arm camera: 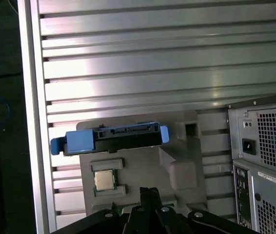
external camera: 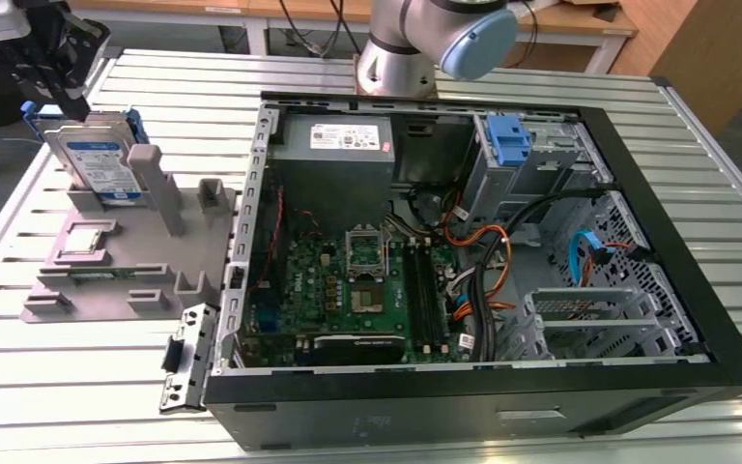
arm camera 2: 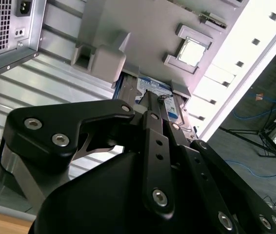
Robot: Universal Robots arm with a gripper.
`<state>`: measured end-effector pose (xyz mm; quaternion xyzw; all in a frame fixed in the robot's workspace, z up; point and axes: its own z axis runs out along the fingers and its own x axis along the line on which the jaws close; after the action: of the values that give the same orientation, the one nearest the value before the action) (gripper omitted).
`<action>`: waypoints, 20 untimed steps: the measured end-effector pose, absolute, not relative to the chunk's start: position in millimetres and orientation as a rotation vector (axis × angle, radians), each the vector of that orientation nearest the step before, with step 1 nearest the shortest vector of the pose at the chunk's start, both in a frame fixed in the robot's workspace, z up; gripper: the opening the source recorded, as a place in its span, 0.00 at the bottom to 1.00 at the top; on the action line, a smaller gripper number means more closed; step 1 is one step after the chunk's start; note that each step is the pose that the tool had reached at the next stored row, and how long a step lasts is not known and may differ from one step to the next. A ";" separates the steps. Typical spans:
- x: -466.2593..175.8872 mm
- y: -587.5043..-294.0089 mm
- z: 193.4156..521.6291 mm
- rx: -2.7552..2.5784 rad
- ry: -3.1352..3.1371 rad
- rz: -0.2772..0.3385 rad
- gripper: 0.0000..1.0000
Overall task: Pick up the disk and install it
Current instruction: 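Reach for the disk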
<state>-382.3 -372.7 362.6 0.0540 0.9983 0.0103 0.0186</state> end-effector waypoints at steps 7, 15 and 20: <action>-383.4 -365.9 359.8 0.172 3.099 0.032 0.10; -383.4 -365.8 359.9 0.172 3.099 0.031 0.10; -384.0 -365.2 358.8 0.172 3.099 0.032 0.10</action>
<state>-384.0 -365.2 358.8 0.0555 0.9982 0.0102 0.0188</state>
